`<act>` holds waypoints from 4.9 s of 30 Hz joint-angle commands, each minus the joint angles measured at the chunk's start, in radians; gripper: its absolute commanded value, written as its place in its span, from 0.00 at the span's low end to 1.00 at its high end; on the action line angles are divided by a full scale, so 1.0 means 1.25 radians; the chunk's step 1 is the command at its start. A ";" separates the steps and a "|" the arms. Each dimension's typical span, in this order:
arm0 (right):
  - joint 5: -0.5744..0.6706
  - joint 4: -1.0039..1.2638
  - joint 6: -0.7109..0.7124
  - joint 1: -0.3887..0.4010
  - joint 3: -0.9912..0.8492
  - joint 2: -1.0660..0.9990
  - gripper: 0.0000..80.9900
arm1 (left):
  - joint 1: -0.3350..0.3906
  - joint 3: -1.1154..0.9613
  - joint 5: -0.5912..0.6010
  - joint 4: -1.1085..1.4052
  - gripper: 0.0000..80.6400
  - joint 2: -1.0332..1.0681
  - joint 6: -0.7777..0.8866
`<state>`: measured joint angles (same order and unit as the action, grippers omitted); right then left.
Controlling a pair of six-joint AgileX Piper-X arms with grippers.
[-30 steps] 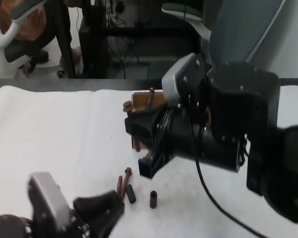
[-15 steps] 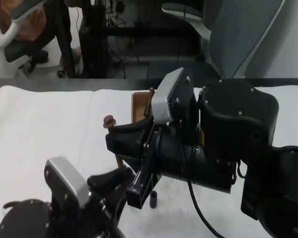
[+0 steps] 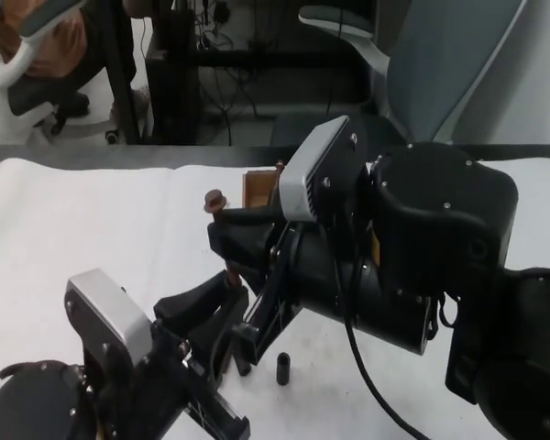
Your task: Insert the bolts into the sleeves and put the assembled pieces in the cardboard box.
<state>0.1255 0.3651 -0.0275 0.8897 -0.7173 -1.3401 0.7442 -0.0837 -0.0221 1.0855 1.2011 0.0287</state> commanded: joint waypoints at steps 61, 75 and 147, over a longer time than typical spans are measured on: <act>-0.186 -0.624 -0.153 0.001 0.042 0.199 0.77 | -0.147 -0.468 0.154 -0.447 0.02 0.156 -0.023; -0.152 -0.416 -0.096 -0.019 0.040 -0.112 0.77 | -0.234 -0.865 0.310 -0.629 0.02 0.602 0.061; 0.077 -0.893 0.502 -0.205 -0.489 -0.407 0.66 | -0.504 -1.049 0.462 -1.329 0.87 0.363 -0.010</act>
<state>0.2258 -0.7065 0.5213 0.6391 -1.2799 -1.8181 0.1441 -1.4551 0.5266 -0.5923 1.7231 0.0377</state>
